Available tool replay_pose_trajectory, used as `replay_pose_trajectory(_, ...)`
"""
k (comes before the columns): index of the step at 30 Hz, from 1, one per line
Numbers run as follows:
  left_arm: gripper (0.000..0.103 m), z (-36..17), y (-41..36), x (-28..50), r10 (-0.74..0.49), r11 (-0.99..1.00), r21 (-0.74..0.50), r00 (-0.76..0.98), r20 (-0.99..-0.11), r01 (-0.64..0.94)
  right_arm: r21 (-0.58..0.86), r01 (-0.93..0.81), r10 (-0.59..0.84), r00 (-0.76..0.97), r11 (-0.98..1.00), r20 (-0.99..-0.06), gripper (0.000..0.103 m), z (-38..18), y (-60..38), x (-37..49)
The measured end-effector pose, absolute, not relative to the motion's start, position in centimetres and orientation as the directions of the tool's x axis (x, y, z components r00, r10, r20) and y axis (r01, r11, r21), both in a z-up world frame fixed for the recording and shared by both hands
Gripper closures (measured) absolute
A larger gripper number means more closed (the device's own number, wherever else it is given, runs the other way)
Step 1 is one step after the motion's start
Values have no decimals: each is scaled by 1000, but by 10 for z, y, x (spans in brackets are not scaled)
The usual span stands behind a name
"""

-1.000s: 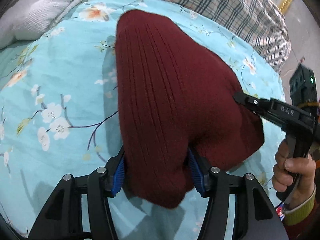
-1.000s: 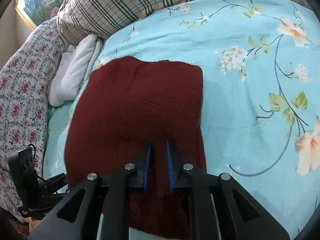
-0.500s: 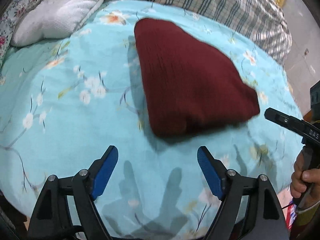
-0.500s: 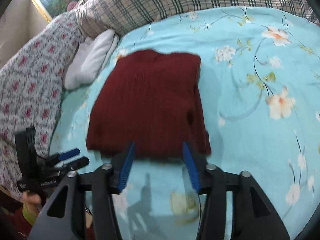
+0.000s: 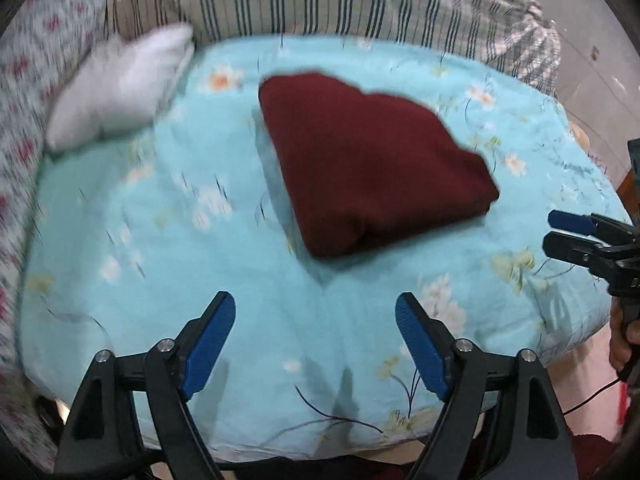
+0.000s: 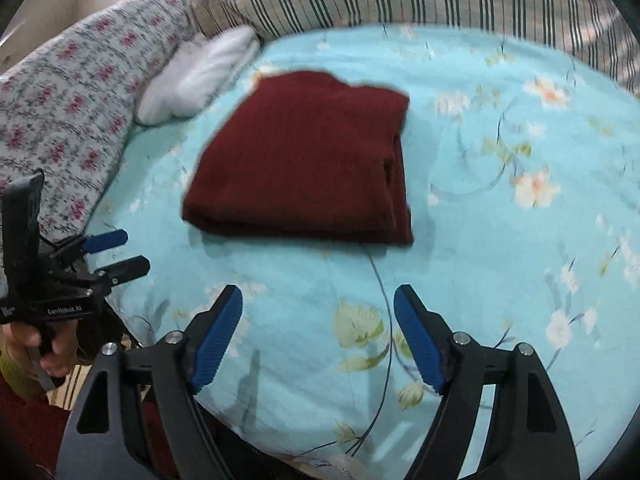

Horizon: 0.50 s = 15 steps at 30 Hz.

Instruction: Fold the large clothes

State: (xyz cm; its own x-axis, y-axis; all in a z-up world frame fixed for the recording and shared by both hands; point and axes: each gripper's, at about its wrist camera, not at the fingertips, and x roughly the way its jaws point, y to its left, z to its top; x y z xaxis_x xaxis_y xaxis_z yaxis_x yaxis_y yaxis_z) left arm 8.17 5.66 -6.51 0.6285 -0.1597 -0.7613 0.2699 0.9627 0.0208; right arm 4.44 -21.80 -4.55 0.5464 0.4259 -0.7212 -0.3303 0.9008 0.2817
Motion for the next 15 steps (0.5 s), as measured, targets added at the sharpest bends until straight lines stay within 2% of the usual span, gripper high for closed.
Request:
replay_pose_trajectory(2, 2, -52, 54, 83, -131, 962, 65, 655, -745, 267, 287, -347, 444, 576, 893, -686, 13, -30, -222, 42)
replay_pose_trajectory(3, 2, -47, 52, 83, -125, 960, 79, 665, -736, 268, 290, -351, 450, 580, 890, -679, 0, -27, -223, 44)
replay_pose_trajectory(11, 2, -71, 48, 105, -28, 969, 123, 594, -804, 213, 290, -349, 444, 539, 891, -716, 0, -43, -217, 58)
replay_pose_trajectory(15, 2, -77, 46, 106, -15, 969, 133, 585, -811, 209, 289, -351, 442, 520, 891, -731, 0, -53, -209, 58)
